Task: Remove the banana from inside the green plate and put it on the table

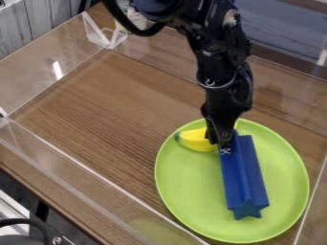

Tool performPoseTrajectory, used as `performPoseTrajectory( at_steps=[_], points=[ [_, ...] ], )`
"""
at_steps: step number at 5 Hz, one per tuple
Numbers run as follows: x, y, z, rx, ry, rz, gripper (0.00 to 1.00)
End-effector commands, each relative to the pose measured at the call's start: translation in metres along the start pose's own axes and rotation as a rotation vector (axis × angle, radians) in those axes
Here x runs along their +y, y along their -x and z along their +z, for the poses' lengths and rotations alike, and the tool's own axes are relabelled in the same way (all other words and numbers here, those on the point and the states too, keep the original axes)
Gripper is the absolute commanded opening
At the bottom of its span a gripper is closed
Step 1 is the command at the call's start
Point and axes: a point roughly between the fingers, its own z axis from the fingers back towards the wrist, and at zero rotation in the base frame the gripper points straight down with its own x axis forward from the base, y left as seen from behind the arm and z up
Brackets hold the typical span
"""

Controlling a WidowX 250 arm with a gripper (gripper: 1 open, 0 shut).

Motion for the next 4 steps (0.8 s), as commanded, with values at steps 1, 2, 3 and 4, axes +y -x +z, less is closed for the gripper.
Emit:
performPoseTrajectory(
  at_steps=[1, 2, 3, 4],
  points=[
    [-0.041, 0.038, -0.031, 0.119, 0.131, -0.015, 0.00],
    [-0.047, 0.043, -0.035, 0.122, 0.148, -0.015, 0.00],
    [-0.051, 0.048, -0.039, 0.125, 0.163, -0.014, 0.00],
    [-0.049, 0.047, -0.026, 0.122, 0.163, -0.009, 0.00]
  ],
)
